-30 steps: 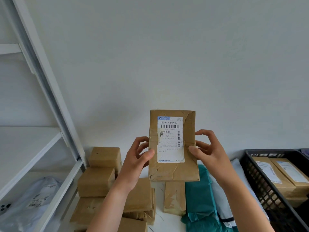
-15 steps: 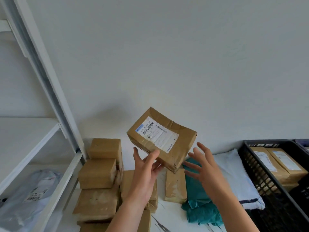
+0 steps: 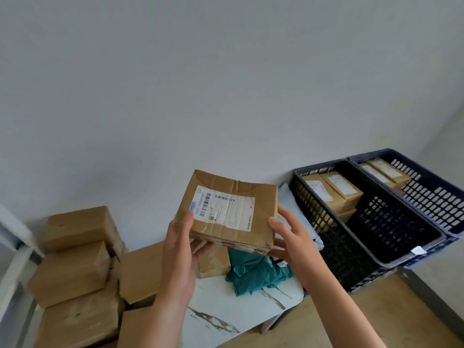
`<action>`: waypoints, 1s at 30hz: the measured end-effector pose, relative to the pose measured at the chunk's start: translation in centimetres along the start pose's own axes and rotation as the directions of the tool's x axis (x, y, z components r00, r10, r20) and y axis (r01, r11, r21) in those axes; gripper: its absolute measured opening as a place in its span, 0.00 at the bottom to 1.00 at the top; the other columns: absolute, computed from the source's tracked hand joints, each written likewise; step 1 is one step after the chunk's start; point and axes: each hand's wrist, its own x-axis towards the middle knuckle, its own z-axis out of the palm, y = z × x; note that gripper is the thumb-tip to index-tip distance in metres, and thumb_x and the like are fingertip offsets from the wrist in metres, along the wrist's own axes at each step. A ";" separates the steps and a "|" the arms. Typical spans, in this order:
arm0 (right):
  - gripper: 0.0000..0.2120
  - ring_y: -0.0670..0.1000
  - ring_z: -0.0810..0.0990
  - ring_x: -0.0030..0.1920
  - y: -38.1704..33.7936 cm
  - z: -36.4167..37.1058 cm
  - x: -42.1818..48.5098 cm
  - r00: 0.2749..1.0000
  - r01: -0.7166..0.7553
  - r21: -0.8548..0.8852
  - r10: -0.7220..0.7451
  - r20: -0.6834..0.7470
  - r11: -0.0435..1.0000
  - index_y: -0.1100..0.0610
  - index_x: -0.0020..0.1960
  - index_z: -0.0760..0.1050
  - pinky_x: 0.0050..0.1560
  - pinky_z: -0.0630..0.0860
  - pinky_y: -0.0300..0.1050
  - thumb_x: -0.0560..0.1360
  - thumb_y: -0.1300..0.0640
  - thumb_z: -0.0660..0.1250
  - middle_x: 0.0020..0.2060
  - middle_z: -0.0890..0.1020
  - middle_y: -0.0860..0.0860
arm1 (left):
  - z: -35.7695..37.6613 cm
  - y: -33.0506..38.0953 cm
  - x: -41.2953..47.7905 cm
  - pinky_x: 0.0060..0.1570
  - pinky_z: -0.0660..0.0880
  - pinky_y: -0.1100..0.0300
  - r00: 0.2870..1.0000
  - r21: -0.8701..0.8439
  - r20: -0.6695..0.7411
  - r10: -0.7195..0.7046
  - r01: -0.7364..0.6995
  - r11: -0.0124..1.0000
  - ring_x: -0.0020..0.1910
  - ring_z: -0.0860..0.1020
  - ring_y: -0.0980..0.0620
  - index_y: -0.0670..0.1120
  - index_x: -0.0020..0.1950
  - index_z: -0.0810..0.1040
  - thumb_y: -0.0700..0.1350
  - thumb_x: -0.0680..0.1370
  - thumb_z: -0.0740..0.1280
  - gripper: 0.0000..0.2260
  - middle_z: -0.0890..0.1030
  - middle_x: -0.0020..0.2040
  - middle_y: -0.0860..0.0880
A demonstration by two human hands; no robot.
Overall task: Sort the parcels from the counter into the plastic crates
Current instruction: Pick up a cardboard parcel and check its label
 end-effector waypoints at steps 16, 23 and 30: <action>0.25 0.57 0.89 0.51 -2.5 -34.4 -6.0 0.940 0.071 0.013 -0.063 -0.334 0.997 0.46 0.76 0.73 0.52 0.85 0.60 0.79 0.49 0.70 0.53 0.89 0.51 | 29.9 -16.8 -9.1 0.55 0.83 0.45 0.972 0.160 0.210 -0.104 0.071 0.985 0.56 0.86 0.44 0.52 0.61 0.83 0.54 0.81 0.69 0.12 0.88 0.56 0.47; 0.27 0.58 0.89 0.50 -2.7 -44.9 -8.6 0.901 0.096 0.074 -0.055 -0.431 0.993 0.46 0.74 0.74 0.47 0.86 0.58 0.76 0.47 0.72 0.51 0.89 0.50 | 39.1 -22.9 -12.2 0.55 0.83 0.44 0.939 0.182 0.295 -0.177 0.127 0.975 0.59 0.84 0.44 0.53 0.62 0.83 0.52 0.82 0.69 0.11 0.88 0.55 0.48; 0.36 0.59 0.89 0.49 -1.3 -50.2 -6.9 0.857 0.058 0.128 0.016 -0.514 0.990 0.49 0.74 0.74 0.50 0.85 0.64 0.68 0.41 0.73 0.53 0.88 0.52 | 44.5 -27.3 -10.5 0.59 0.82 0.42 0.913 0.262 0.329 -0.242 0.158 0.952 0.60 0.84 0.45 0.54 0.62 0.83 0.52 0.81 0.69 0.11 0.87 0.56 0.49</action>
